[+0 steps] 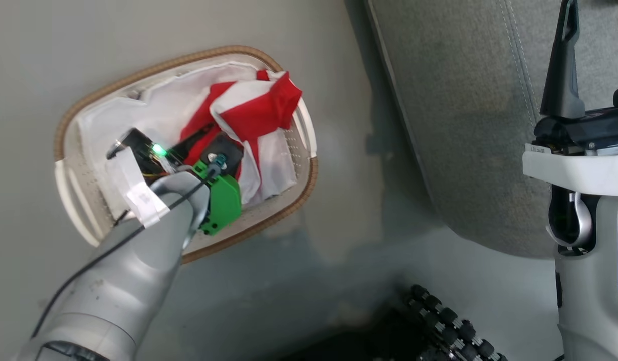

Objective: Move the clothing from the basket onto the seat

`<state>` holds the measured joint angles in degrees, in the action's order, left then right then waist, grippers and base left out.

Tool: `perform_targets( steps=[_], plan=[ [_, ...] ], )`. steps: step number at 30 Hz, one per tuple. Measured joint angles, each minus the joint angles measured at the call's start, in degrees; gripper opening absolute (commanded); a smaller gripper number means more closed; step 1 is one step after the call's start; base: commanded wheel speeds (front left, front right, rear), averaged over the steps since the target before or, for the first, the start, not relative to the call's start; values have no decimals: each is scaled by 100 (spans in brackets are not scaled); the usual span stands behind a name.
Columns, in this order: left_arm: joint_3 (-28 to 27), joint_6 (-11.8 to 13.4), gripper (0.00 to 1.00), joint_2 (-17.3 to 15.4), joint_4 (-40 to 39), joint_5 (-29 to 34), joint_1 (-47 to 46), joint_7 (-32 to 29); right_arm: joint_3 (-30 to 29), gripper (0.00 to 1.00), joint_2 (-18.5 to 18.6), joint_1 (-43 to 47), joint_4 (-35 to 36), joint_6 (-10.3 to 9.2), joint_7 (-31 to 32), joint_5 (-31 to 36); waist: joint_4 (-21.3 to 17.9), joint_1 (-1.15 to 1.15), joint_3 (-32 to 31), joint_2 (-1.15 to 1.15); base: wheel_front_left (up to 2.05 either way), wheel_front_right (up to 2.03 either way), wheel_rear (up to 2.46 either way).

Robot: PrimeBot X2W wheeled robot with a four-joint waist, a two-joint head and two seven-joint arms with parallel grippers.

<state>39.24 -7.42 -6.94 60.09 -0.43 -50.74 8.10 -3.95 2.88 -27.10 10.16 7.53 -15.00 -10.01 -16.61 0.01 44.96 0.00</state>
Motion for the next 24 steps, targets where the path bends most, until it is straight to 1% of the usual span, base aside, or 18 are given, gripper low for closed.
perform_targets(
  steps=[2,10,13,22,23,24],
  plan=[
    [51,0,100,-75,125,56,-134,-5,19,100,2,-52,14,0,-1,-70,-108,0,140,0,0,0,0],
    [247,282,100,-196,458,259,-573,40,79,100,-1,-204,64,0,-1,-316,-501,0,646,0,0,0,0],
    [238,436,100,-198,532,258,-689,109,81,100,-2,-216,55,0,-1,-365,-615,0,763,0,0,0,0],
    [90,569,100,-107,643,29,-900,393,105,100,-2,-234,20,0,-1,-423,-785,-1,883,0,0,0,0],
    [81,578,98,-99,648,4,-914,422,107,100,-2,-235,13,0,0,-423,-786,-1,882,0,0,0,0],
    [66,599,66,-90,650,-9,-929,456,107,100,-3,-236,4,0,-1,-423,-785,-1,878,0,0,0,0]
  ],
)
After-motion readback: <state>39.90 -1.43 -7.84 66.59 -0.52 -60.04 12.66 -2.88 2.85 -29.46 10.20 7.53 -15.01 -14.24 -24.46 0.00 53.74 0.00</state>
